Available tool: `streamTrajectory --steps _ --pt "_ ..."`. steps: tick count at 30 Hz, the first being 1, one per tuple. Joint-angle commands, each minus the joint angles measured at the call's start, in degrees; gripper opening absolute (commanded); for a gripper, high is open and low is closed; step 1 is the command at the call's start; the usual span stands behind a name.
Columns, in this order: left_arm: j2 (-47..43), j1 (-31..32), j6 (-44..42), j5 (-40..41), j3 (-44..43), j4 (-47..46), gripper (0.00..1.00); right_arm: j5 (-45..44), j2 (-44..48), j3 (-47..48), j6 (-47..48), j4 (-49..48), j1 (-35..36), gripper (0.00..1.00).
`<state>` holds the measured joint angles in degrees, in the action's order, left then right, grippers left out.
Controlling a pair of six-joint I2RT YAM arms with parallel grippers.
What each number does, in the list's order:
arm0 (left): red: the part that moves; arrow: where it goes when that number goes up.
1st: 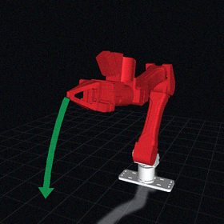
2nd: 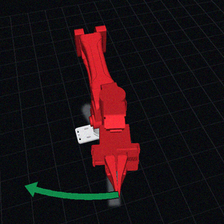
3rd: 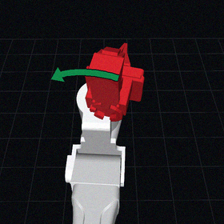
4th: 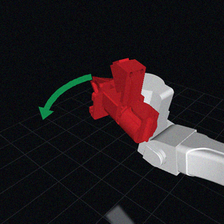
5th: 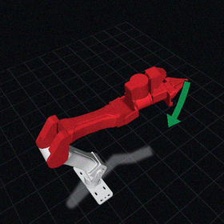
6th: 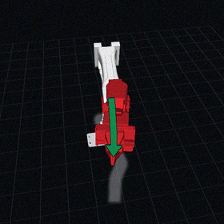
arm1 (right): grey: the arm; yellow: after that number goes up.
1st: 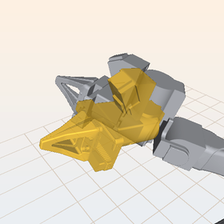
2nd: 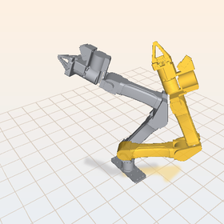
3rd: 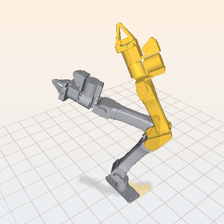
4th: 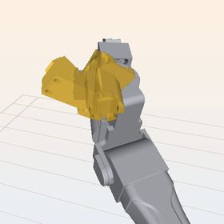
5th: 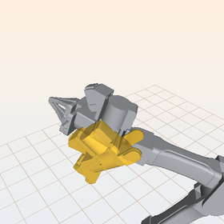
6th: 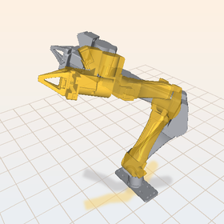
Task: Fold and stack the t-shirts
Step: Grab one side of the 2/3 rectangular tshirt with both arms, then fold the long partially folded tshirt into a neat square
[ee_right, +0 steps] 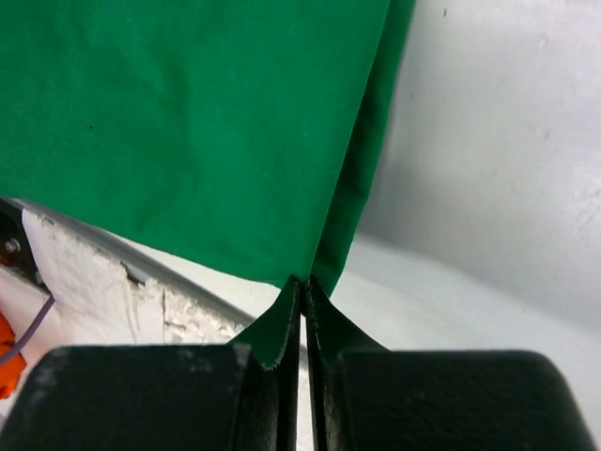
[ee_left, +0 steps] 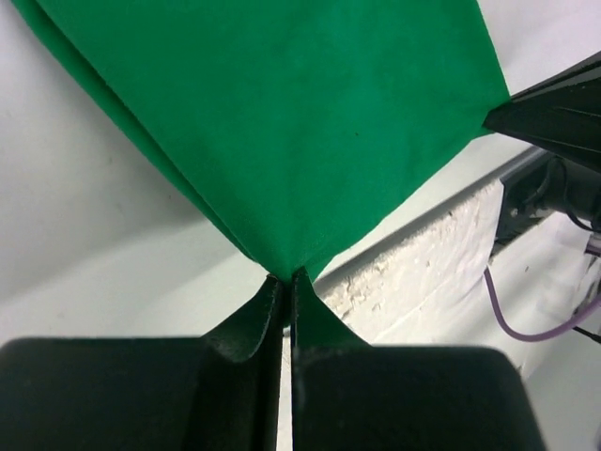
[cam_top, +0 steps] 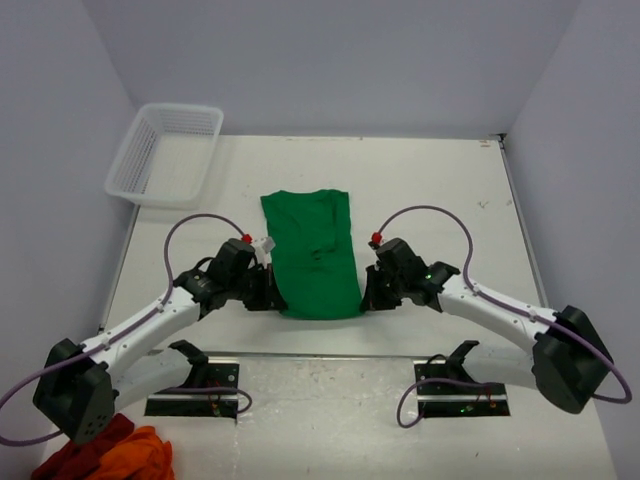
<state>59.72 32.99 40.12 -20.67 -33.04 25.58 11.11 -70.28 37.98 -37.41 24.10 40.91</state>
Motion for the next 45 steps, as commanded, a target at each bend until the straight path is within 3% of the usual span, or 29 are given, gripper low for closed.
streamTrajectory --steps 1,5,10,15,20,32,36,37,38,39,41,43,44,45 --pt "-4.8 0.9 4.2 -0.4 2.3 3.7 0.00 -4.2 6.8 -1.7 -4.5 4.3 2.3 0.00" --pt "-9.2 1.0 4.9 2.0 1.7 7.5 0.00 -7.0 12.0 -1.5 -6.3 8.1 4.5 0.00" --pt "-7.6 0.9 3.7 7.6 -6.6 11.0 0.00 -10.1 11.4 4.4 -4.6 11.8 4.6 0.00" --pt "2.9 -2.0 -1.1 9.9 -17.4 11.3 0.00 -12.5 1.5 16.4 0.6 13.1 2.8 0.00" --pt "12.3 -9.8 -5.8 7.6 -30.3 12.3 0.00 -11.5 -7.8 29.1 6.1 13.2 -2.3 0.00" --pt "41.1 -14.1 -10.5 10.1 -53.2 13.3 0.01 1.1 -35.1 57.5 14.5 17.7 -15.8 0.00" --pt "58.2 -16.4 -12.6 12.9 -72.7 18.3 0.09 2.9 -47.0 69.4 16.5 22.8 -18.7 0.00" --pt "60.4 -16.7 -13.9 14.5 -75.7 18.1 0.19 3.7 -52.3 74.9 18.1 23.8 -19.5 0.08" --pt "62.5 -17.5 -14.0 16.7 -78.1 17.2 0.21 3.5 -54.6 77.7 18.9 24.7 -19.8 0.16" --pt "65.6 -19.2 -13.9 17.3 -81.0 15.9 0.24 3.2 -57.0 83.3 19.9 25.4 -20.3 0.33" --pt "68.6 -21.5 -14.5 16.3 -83.0 11.8 0.25 3.0 -64.3 91.4 21.5 30.5 -21.7 0.47" --pt "69.5 -21.7 -15.8 16.6 -83.6 10.2 0.34 0.6 -67.1 99.7 21.3 34.1 -23.3 0.52" --pt "69.6 -21.7 -16.8 17.6 -83.9 10.4 0.41 0.9 -65.7 99.6 21.7 34.1 -23.7 0.55" --pt "68.8 -21.8 -17.3 18.0 -84.3 11.1 0.47 0.3 -63.2 93.6 22.5 32.1 -23.9 0.57"
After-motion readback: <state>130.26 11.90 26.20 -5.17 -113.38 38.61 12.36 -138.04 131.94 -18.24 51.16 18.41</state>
